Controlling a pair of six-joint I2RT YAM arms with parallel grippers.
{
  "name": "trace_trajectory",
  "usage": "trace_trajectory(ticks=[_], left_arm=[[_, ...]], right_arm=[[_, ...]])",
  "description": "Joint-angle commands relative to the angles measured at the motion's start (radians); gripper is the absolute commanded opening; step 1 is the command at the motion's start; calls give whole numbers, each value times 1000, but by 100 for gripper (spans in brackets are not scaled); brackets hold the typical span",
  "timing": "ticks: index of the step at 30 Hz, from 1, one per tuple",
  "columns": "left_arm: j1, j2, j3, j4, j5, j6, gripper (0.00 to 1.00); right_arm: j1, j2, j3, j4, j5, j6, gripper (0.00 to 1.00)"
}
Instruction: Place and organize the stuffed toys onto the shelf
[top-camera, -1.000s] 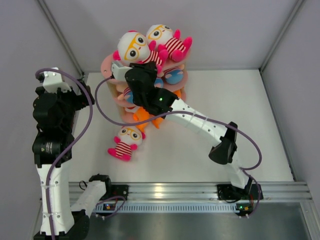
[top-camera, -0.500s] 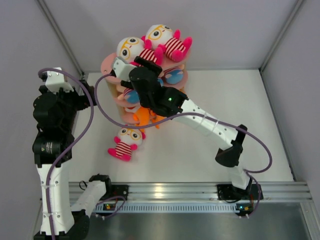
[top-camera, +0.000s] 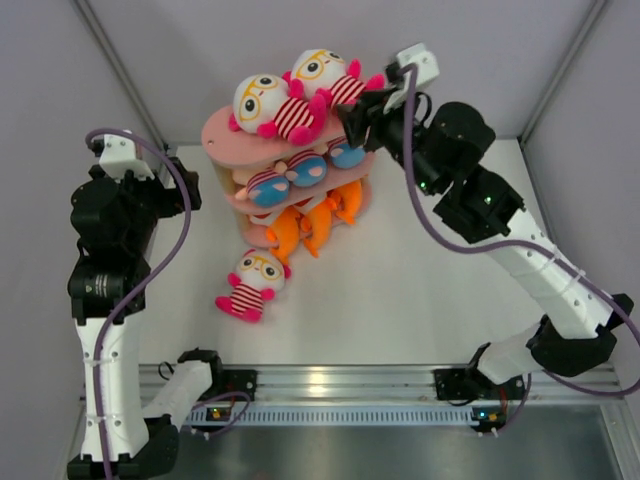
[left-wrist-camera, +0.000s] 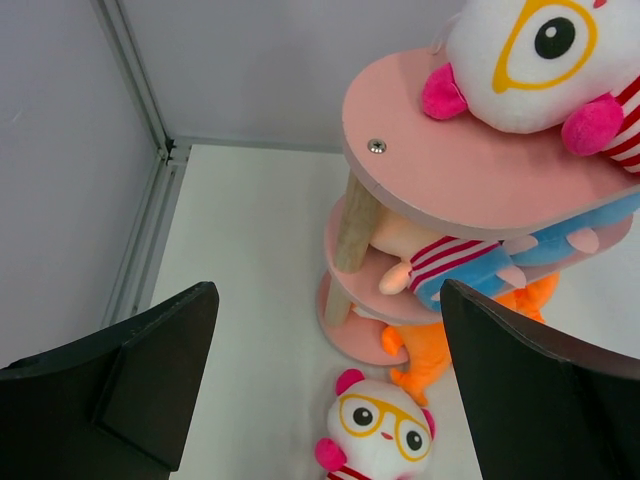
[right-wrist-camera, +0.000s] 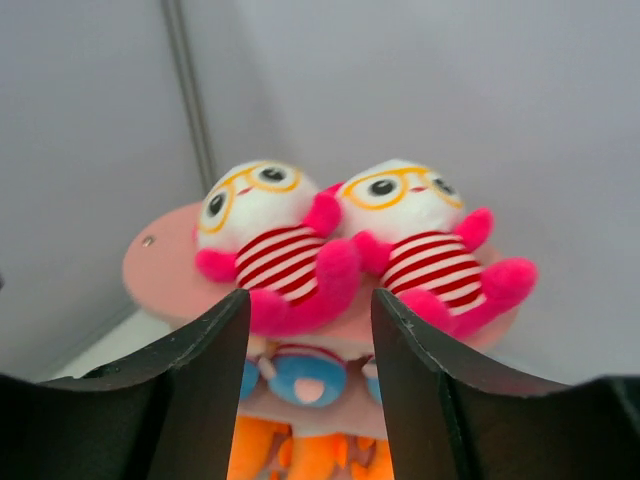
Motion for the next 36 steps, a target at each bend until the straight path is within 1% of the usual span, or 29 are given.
trace_trajectory(ticks=[1, 3, 4, 5, 7, 11, 13, 18, 22, 24, 27, 30, 31, 34, 36], left_arm=[[8, -15, 1, 16, 50, -17, 98], [9, -18, 1, 11, 54, -19, 98], [9, -18, 1, 11, 54, -17, 98], [11, -15, 1, 10, 54, -17, 98], [11, -17, 3, 10, 57, -17, 98], [12, -17, 0, 8, 66, -5, 98], [11, -17, -6, 5, 64, -2, 98], [12, -14, -20, 0, 73, -3, 98], [12, -12, -17, 1, 77, -5, 98], [11, -14, -16, -1, 80, -3, 98], [11, -12, -12, -3, 78, 0, 98], [11, -12, -11, -1, 77, 3, 98], [11, -10, -9, -1, 78, 3, 98], [12, -12, -8, -3, 80, 3, 98], [11, -10, -6, -3, 80, 3, 98]], right_arm=[[-142, 38, -19, 128, -118, 257, 51], [-153, 88, 38, 111, -126, 254, 53], [-155, 105, 61, 105, -127, 251, 55], [-158, 122, 99, 102, -130, 246, 61], [-171, 169, 133, 103, -147, 251, 64], [-216, 217, 138, 138, -170, 319, 67], [-233, 237, 139, 151, -172, 329, 68], [-245, 306, 200, 119, -236, 335, 66], [-247, 312, 174, 136, -213, 350, 50], [-248, 302, 150, 160, -205, 370, 47], [-251, 291, 121, 186, -207, 380, 47], [-250, 297, 118, 175, -199, 376, 51], [-251, 302, 119, 172, -179, 375, 55], [-251, 317, 118, 171, -175, 357, 59], [-251, 329, 121, 171, -179, 355, 53]])
